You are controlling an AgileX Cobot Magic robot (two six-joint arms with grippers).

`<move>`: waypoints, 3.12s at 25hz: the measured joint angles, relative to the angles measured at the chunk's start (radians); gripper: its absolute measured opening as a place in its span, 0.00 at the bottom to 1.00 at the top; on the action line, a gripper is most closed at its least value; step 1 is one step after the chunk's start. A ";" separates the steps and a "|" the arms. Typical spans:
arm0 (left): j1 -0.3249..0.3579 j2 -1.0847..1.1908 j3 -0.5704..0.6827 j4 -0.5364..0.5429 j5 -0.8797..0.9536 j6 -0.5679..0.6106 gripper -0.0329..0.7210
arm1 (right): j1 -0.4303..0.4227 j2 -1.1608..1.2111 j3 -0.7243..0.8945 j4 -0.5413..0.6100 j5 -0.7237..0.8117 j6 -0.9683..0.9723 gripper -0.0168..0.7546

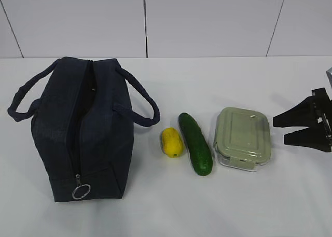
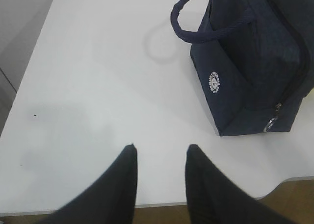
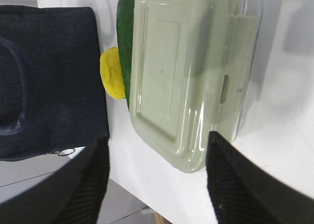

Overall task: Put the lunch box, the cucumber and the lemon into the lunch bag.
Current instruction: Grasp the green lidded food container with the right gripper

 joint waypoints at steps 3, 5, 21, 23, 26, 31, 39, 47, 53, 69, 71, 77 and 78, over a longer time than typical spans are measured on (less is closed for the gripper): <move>0.000 0.000 0.000 0.000 0.000 0.000 0.36 | 0.000 0.000 0.000 0.000 -0.004 0.000 0.69; 0.000 0.000 0.000 0.000 0.000 0.000 0.36 | 0.000 0.000 0.000 0.001 -0.016 0.000 0.75; 0.000 0.000 0.000 0.000 0.000 0.000 0.36 | 0.000 0.090 -0.072 0.014 -0.009 -0.014 0.78; 0.000 0.000 0.000 0.000 0.000 0.000 0.36 | 0.000 0.101 -0.079 0.012 0.003 -0.014 0.78; 0.000 0.000 0.000 0.000 0.000 0.000 0.36 | 0.000 0.120 -0.081 0.012 0.003 -0.014 0.78; 0.000 0.000 0.000 0.000 0.000 0.000 0.36 | 0.000 0.165 -0.081 0.012 0.003 -0.021 0.78; 0.000 0.000 0.000 0.000 0.000 0.000 0.36 | 0.000 0.169 -0.081 0.056 0.003 -0.089 0.78; 0.000 0.000 0.000 0.000 0.000 0.000 0.36 | 0.000 0.231 -0.083 0.095 0.007 -0.105 0.78; 0.000 0.000 0.000 0.000 0.000 0.000 0.36 | 0.000 0.248 -0.083 0.142 0.023 -0.132 0.78; 0.000 0.000 0.000 0.000 0.000 0.000 0.36 | 0.042 0.248 -0.083 0.165 0.016 -0.164 0.78; 0.000 0.000 0.000 0.000 0.000 0.000 0.36 | 0.042 0.248 -0.083 0.165 0.007 -0.166 0.78; 0.000 0.000 0.000 0.000 0.000 0.000 0.36 | 0.042 0.248 -0.083 0.170 -0.012 -0.166 0.78; 0.000 0.000 0.000 0.000 0.000 0.000 0.36 | 0.042 0.248 -0.083 0.173 -0.012 -0.168 0.78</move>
